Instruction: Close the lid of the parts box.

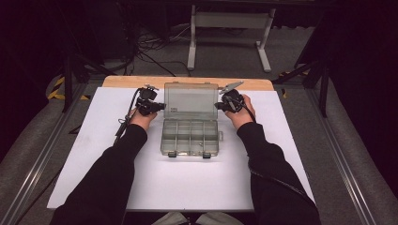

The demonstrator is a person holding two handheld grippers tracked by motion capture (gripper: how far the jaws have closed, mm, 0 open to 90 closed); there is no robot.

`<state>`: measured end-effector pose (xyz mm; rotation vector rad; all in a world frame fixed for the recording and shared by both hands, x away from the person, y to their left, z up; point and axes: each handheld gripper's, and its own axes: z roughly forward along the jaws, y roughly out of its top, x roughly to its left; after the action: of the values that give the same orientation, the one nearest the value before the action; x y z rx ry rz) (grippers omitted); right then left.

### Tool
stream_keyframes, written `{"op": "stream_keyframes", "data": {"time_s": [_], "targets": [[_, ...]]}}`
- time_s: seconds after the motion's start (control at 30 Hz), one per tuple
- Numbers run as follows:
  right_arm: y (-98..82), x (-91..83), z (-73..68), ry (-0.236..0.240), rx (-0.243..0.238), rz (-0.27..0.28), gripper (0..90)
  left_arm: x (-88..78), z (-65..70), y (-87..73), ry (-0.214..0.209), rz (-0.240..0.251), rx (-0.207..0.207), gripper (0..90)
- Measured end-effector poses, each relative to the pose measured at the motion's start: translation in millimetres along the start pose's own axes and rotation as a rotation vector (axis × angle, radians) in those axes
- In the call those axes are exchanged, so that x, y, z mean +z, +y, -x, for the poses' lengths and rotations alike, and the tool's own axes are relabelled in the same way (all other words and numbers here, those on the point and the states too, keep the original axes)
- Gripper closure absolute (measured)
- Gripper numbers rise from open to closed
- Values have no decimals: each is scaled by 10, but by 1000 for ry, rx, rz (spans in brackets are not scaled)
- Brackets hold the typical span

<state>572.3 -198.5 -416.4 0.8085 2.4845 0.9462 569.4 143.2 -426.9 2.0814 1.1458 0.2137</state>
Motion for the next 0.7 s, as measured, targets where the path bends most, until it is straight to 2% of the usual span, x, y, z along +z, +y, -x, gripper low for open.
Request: {"op": "stream_keyframes", "data": {"time_s": [0.17,0.4,0.7], "targets": [[23,-81,-7,12,-11,16,900,-55,41,18,3,-1,20,897],[63,-188,-47,10,-56,18,900,-104,78,32,2,0,34,897],[81,-299,-89,17,-77,37,900,-173,143,47,7,-2,71,897]]}}
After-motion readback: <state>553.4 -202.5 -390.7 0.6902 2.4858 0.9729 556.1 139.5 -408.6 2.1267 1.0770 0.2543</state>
